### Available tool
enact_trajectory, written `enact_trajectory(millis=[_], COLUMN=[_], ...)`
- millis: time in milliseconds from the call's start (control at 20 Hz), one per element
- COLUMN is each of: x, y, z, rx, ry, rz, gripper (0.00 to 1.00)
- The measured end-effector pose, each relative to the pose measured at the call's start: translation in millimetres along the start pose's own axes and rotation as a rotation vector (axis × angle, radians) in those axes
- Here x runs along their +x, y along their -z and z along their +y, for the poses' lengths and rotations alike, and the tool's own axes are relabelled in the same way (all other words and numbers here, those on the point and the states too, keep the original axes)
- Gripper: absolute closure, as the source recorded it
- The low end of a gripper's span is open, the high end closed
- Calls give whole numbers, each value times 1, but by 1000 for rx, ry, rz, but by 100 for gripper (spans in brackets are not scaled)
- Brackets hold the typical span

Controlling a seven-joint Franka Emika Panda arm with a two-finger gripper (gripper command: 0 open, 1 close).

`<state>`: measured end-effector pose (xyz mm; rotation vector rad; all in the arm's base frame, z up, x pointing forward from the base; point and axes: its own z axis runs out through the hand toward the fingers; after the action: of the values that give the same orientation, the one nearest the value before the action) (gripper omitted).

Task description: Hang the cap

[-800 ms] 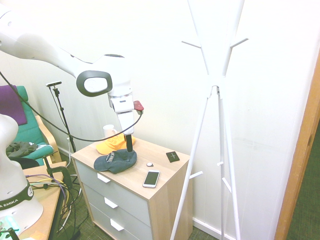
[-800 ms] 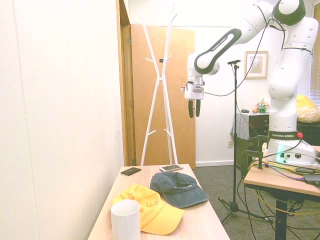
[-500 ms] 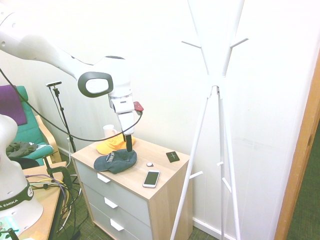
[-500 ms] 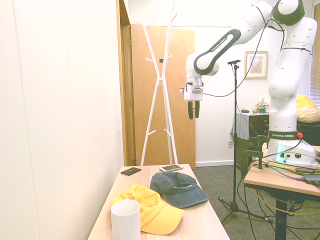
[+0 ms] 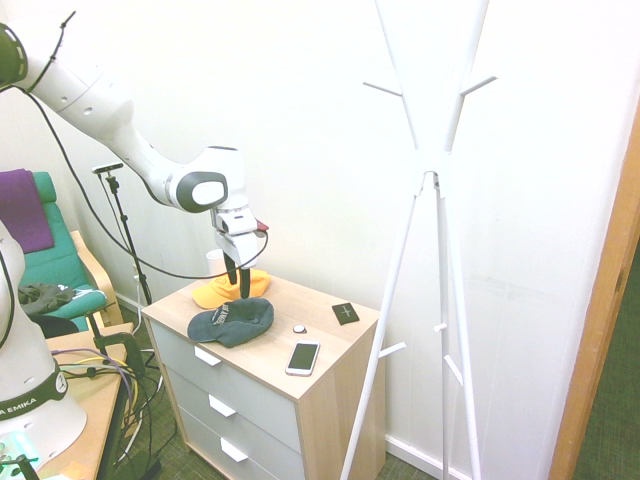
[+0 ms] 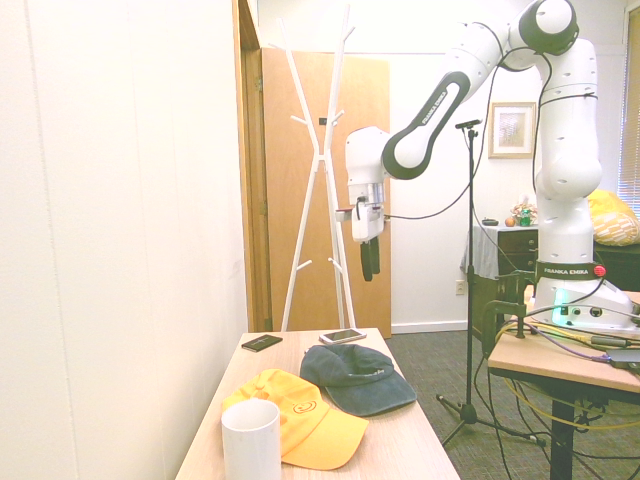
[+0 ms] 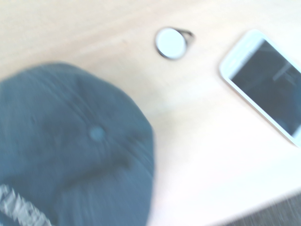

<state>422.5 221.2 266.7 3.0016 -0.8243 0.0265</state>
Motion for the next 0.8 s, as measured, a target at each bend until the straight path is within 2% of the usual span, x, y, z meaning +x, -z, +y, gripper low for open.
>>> enact_trajectory(millis=[300, 800], x=[-8, -27], y=[-55, -125], z=[-47, -75], rx=[2, -59], ry=[-16, 4], rz=[-13, -21], gripper=[0, 0])
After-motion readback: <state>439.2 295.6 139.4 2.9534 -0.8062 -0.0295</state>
